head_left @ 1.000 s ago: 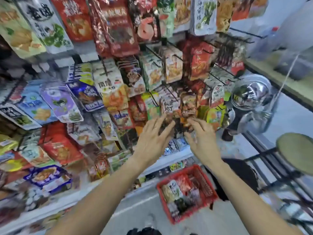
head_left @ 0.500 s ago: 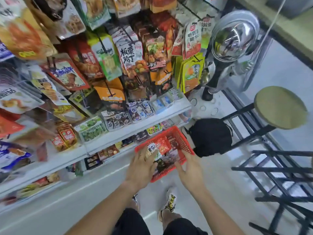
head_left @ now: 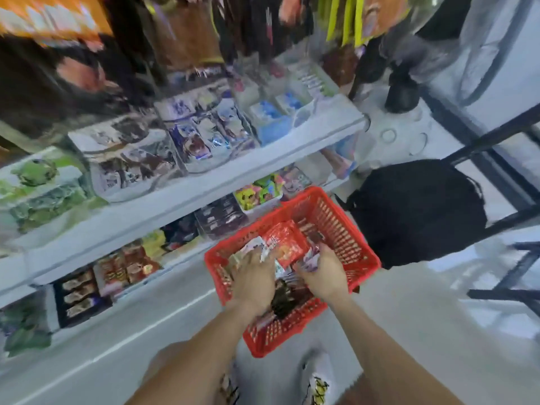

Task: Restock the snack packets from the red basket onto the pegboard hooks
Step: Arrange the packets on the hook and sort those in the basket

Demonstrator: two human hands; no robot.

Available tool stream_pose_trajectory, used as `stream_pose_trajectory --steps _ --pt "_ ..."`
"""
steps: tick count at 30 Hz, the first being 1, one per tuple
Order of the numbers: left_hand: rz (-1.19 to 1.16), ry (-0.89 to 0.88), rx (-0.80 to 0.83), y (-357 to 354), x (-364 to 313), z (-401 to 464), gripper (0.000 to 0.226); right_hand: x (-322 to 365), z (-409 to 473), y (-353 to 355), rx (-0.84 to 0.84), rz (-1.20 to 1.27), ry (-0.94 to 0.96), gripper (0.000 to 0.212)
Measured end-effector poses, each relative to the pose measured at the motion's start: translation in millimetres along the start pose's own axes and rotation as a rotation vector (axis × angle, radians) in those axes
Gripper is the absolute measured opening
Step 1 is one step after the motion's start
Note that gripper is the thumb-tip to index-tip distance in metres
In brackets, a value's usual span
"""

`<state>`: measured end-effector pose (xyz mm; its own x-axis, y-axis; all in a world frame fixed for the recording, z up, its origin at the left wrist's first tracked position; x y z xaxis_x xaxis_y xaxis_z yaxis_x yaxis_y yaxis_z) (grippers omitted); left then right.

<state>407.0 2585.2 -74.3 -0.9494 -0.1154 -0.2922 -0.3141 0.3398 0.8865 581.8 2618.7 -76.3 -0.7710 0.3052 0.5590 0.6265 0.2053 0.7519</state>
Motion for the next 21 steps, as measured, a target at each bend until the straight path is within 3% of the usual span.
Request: stream_pose_trajectory --steps 3,7,10,13,14,18,21 --pt "-0.004 -0.023 0.049 -43.6 7.3 48.9 0.071 -24.4 59.3 -53.3 0.036 -0.081 -0.011 0.096" --pt "-0.058 -0.052 -0.015 -88.4 17.8 108.7 0.076 -61.9 153.3 -121.7 0.078 -0.235 0.021 0.129" --pt "-0.174 -0.033 -0.052 -105.2 18.7 137.0 0.061 -76.7 184.1 -142.3 0.165 -0.309 -0.044 0.144" --pt "-0.213 0.008 -0.063 -117.3 21.0 146.8 0.065 -71.2 182.2 -150.7 0.234 -0.273 -0.120 0.178" --pt "-0.216 0.021 -0.074 -119.8 23.8 147.1 0.066 -64.9 177.9 -151.7 0.247 -0.294 -0.122 0.174" --pt "-0.219 0.047 -0.097 -128.2 34.1 147.2 0.060 -49.5 169.6 -151.2 0.206 -0.460 -0.078 0.123" --pt "-0.205 0.033 -0.118 -128.5 33.4 145.4 0.060 -49.7 170.7 -154.9 0.183 -0.472 -0.076 0.122"
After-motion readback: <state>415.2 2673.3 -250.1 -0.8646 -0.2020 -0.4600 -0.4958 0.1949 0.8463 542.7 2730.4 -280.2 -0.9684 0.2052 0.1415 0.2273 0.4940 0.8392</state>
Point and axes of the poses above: each hand's wrist, its own z-axis towards the middle knuckle, its own y-axis out of the back of the hand, x = y × z, the point moved 9 cm from there along z, towards the middle knuckle, and after that the axes turned 10 degrees about -x, right-handed, at the moved point
